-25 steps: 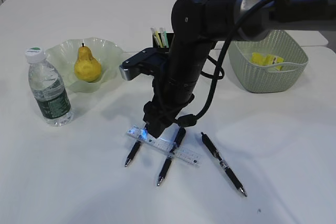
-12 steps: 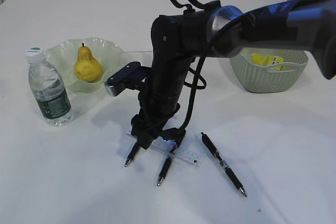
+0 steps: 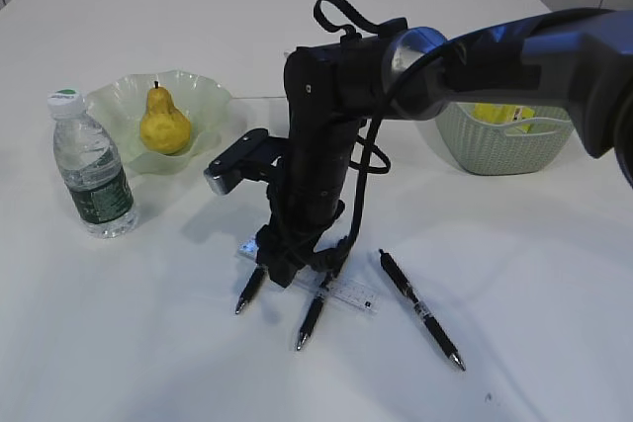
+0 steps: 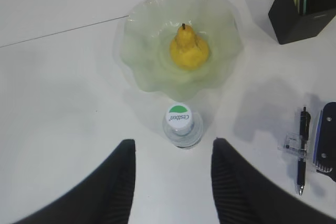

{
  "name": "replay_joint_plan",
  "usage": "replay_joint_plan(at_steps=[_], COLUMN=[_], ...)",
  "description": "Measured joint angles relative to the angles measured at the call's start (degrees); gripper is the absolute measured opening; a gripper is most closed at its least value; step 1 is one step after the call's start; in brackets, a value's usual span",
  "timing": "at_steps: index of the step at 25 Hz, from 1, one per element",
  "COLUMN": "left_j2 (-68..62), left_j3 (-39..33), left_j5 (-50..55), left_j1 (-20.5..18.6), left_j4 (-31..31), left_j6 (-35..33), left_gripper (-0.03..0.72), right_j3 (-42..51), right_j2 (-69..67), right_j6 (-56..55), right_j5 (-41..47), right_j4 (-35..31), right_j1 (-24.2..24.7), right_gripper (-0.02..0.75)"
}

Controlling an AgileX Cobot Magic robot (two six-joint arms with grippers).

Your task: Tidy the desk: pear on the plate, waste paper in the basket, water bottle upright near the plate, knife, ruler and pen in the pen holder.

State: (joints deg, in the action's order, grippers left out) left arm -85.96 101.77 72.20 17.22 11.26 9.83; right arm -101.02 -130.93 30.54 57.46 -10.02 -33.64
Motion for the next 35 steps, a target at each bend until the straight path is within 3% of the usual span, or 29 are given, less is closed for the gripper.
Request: replay_joint_plan(at_steps=[28, 31, 35], left_j2=[0.0, 0.0, 0.0], left_j3=[0.0, 0.0, 0.0], left_j5=[0.0, 0.0, 0.0], left_j1=[0.0, 0.0, 0.0], left_j4=[0.08, 0.08, 0.08], left_j6=[0.0, 0.0, 0.0], left_gripper=[0.331, 0.331, 0.331], right_j3=[0.0, 0.0, 0.0], right_j2=[-1.36, -1.36, -1.36], right_j6=[0.0, 0.0, 0.0], right_j5=[0.73, 0.73, 0.73], right_j4=[0.46, 1.08, 1.44], right_j1=[0.0, 0.0, 0.0], right_gripper=[0.499, 0.449, 0.307])
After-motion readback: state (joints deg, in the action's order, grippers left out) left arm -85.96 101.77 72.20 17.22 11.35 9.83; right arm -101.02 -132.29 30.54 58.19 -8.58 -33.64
